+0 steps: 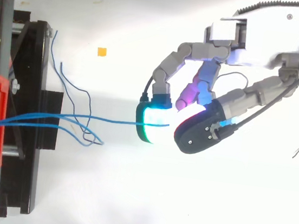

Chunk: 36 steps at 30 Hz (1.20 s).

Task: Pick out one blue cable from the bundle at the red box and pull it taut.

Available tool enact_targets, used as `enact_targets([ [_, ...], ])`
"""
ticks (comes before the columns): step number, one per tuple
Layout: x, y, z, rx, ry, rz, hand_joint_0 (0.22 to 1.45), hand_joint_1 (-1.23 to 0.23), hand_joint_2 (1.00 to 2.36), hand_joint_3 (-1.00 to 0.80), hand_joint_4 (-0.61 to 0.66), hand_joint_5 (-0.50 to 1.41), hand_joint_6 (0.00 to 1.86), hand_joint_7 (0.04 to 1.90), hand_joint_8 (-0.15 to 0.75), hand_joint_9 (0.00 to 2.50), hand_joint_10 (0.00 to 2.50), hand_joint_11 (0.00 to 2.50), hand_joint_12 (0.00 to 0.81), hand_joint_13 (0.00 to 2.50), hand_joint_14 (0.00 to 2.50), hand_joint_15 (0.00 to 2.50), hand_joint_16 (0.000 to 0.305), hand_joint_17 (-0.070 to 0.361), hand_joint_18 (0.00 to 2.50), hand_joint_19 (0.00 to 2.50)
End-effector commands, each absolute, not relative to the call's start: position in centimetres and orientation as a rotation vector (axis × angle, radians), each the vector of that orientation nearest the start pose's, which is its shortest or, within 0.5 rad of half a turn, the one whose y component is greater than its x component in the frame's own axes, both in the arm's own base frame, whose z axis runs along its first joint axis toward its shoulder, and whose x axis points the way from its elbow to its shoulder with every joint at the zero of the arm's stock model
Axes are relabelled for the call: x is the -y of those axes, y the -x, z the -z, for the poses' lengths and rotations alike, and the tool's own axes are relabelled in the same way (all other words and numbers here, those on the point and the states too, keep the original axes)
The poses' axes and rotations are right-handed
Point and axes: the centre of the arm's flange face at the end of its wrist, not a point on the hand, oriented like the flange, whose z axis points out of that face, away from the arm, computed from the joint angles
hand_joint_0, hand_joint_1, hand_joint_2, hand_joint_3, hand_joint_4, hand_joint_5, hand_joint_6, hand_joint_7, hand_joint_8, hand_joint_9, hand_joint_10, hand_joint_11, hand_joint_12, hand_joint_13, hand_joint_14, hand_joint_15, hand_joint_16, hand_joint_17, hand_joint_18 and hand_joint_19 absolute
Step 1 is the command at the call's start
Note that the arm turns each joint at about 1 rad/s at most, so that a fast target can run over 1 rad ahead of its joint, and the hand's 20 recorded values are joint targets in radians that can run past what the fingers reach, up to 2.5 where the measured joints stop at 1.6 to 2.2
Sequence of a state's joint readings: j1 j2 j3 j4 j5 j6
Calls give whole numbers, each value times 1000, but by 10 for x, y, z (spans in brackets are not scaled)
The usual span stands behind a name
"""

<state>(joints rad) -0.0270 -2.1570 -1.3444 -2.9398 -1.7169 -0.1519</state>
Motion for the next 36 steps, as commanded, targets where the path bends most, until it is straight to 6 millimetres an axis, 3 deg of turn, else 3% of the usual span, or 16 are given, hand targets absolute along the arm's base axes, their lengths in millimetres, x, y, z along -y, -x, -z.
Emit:
enact_targets([
  [1, 137, -683, -267, -1465, -1114, -1122, 603, -779, 1014, -90, -133, -37, 910, 795, 320, 1318, 521, 1271, 404, 894, 18, 800, 55, 124, 1003, 879],
  [36, 137, -683, -267, -1469, -1099, -1112, 604, -773, 1012, -91, -135, -35, 908, 787, 319, 1335, 391, 1318, 405, 876, 17, 765, 56, 126, 997, 853],
])
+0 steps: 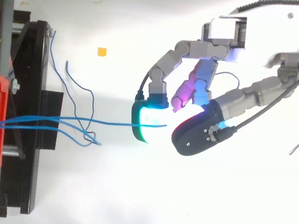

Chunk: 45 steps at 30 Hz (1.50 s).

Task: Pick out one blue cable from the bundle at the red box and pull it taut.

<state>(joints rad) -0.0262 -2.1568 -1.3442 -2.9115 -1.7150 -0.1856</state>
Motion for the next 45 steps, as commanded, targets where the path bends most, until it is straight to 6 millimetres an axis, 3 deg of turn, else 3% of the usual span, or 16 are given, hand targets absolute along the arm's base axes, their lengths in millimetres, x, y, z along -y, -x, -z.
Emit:
enact_targets([
  [1, 137, -683, -267, -1469, -1099, -1112, 604, -773, 1012, -92, -139, -35, 908, 788, 324, 1335, 379, 1332, 405, 875, 19, 755, 56, 126, 997, 843],
  [45, 137, -683, -267, -1469, -1099, -1112, 603, -769, 1013, -97, -141, -36, 905, 787, 314, 1360, 0, 1447, 403, 821, 18, 705, 56, 126, 947, 831],
])
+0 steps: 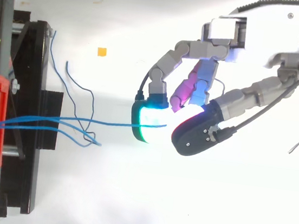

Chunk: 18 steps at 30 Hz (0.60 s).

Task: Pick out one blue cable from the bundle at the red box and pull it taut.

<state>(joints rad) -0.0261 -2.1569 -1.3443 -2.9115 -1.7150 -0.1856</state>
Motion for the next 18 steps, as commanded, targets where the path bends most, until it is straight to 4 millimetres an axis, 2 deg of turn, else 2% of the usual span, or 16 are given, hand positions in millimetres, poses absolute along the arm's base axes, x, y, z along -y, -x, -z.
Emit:
enact_targets([
  [1, 137, -684, -267, -1468, -1098, -1113, 603, -768, 1012, -99, -142, -36, 905, 787, 320, 1359, 0, 1450, 403, 820, 19, 714, 56, 126, 945, 832],
  [18, 137, -684, -267, -1468, -1098, -1113, 603, -769, 1012, -97, -139, -37, 904, 788, 320, 1346, 2, 1423, 403, 811, 19, 706, 56, 126, 942, 825],
])
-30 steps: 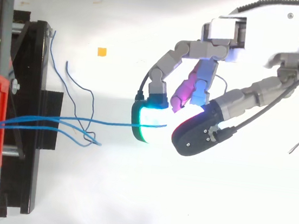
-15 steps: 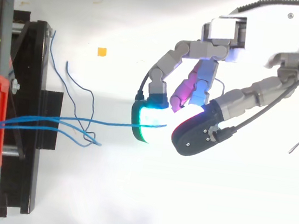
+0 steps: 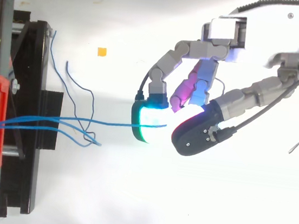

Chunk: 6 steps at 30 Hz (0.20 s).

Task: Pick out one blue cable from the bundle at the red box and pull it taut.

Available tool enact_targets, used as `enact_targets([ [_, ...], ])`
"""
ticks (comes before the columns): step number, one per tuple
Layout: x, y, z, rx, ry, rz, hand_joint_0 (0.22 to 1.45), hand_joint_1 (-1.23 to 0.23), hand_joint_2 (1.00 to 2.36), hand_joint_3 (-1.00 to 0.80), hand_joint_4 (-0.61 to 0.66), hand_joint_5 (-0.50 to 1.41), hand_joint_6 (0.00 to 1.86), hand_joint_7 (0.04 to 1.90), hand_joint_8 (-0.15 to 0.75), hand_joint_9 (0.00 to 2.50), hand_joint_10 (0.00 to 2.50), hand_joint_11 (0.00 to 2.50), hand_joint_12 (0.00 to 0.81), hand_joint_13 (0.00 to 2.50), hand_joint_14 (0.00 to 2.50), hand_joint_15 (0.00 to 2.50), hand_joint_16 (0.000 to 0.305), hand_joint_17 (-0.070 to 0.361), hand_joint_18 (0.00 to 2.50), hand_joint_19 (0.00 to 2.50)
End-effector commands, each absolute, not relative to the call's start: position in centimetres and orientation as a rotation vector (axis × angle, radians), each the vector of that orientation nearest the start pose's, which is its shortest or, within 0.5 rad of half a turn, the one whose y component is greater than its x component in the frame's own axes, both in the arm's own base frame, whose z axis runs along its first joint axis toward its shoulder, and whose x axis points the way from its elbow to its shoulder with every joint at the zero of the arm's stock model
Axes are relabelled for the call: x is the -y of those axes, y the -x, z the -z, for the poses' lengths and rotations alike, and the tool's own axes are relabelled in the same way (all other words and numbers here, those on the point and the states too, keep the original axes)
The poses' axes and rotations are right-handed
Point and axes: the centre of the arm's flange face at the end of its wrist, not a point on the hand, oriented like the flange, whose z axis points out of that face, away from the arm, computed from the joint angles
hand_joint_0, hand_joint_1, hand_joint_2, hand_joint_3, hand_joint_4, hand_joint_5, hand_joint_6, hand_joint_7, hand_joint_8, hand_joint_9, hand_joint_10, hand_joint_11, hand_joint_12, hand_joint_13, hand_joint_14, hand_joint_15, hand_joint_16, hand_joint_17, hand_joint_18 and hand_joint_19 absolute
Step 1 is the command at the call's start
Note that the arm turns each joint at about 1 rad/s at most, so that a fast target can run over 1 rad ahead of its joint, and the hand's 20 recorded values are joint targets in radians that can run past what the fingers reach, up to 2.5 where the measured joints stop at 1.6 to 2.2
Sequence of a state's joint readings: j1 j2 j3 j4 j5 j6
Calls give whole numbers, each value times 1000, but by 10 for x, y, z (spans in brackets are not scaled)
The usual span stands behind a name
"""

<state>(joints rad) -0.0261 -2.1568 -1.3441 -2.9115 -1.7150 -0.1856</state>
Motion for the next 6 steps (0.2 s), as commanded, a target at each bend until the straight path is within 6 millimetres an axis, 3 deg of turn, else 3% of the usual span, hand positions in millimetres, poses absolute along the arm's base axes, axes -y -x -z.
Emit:
enact_targets([
  [1, 137, -684, -267, -1468, -1098, -1113, 603, -769, 1012, -98, -143, -37, 903, 792, 321, 1346, 1, 1421, 405, 811, 20, 694, 56, 126, 941, 823],
  [6, 137, -684, -267, -1468, -1098, -1113, 603, -768, 1012, -101, -136, -37, 903, 791, 320, 1344, 2, 1410, 404, 808, 18, 698, 56, 126, 938, 825],
])
